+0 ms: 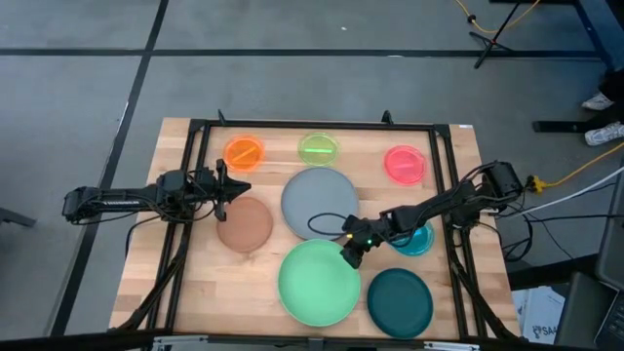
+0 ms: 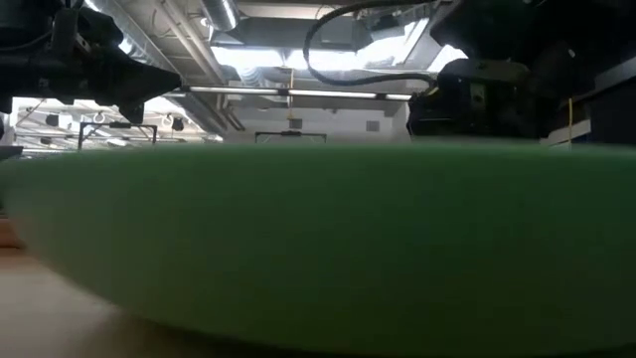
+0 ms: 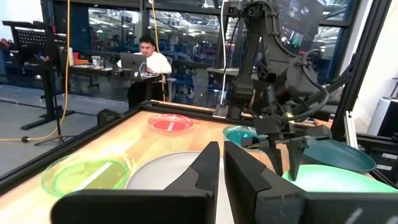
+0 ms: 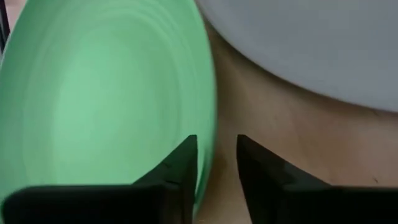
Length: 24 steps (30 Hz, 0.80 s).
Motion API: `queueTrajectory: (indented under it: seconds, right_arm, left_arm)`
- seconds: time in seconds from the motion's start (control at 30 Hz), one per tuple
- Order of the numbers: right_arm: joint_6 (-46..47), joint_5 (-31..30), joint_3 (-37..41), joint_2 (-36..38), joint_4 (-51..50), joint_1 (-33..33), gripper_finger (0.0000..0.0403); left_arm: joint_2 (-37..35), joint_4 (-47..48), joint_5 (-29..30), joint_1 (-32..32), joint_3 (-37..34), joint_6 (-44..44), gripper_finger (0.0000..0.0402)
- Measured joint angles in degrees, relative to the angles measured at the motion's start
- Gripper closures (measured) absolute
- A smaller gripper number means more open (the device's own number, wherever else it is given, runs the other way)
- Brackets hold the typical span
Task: Stack plastic plates
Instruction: Stack the green plate on top of the gray plate
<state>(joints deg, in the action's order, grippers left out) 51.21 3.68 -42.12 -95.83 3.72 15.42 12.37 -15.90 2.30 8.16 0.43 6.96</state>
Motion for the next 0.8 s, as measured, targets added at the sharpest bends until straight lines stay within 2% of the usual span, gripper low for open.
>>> queueTrajectory:
  seconds: [0.3,0.8]
  right_arm:
    - [0.97,-0.03,0.01,0.00,0.29,-0.02,0.0395]
    - [-0.78,0.03,-0.14,-0.02,7.34,-0.07,0.0400]
  left_arm:
    - [0.01,0.02,-0.01,0.00,0.00,0.00,0.0386]
    - [0.01,0.00,-0.01,0.00,0.00,0.00,0.0386]
